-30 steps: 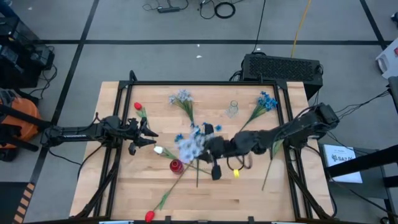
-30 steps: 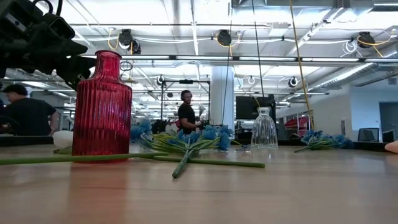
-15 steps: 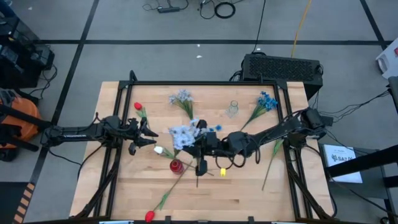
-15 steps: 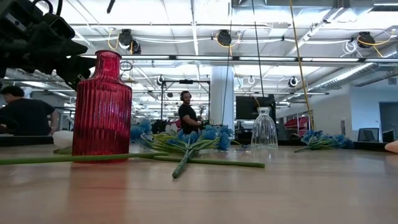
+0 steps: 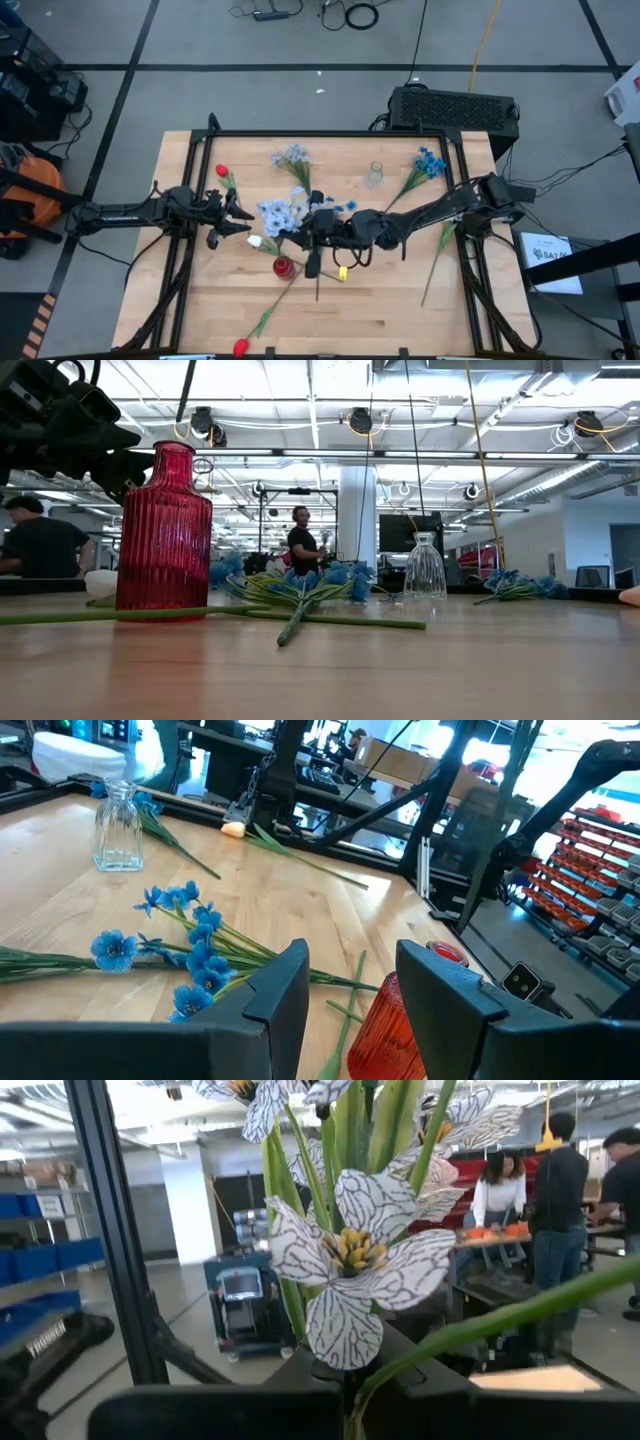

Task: Sort flowers into vase by color
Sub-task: Put the bottom white flower into the red vase

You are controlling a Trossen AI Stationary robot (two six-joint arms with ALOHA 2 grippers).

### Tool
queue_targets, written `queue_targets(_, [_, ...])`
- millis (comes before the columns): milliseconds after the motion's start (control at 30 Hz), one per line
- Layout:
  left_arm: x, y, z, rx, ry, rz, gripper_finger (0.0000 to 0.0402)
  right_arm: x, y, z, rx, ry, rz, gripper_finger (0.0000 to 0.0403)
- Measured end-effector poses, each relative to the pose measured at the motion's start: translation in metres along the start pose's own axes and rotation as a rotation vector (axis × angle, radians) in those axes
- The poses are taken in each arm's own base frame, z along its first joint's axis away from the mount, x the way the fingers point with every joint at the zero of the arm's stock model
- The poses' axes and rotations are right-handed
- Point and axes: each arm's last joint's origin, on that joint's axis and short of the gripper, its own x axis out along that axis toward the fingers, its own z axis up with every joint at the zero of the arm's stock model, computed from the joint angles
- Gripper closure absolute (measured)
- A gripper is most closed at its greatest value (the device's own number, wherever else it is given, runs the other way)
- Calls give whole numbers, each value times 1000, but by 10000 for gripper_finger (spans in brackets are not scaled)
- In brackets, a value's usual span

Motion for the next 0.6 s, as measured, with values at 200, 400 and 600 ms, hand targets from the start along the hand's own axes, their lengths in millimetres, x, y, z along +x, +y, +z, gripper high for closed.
queue_targets(200, [0, 0, 0, 0, 0, 1, 245, 3, -1, -12, 7, 27, -19, 402])
queue_targets(400, [0, 0, 0, 0, 0, 0, 245, 8, -1, -36, 4, 68, -22, 402])
queue_targets(600, [0, 0, 0, 0, -1, 0, 245, 13, 1, -60, 5, 70, -15, 402])
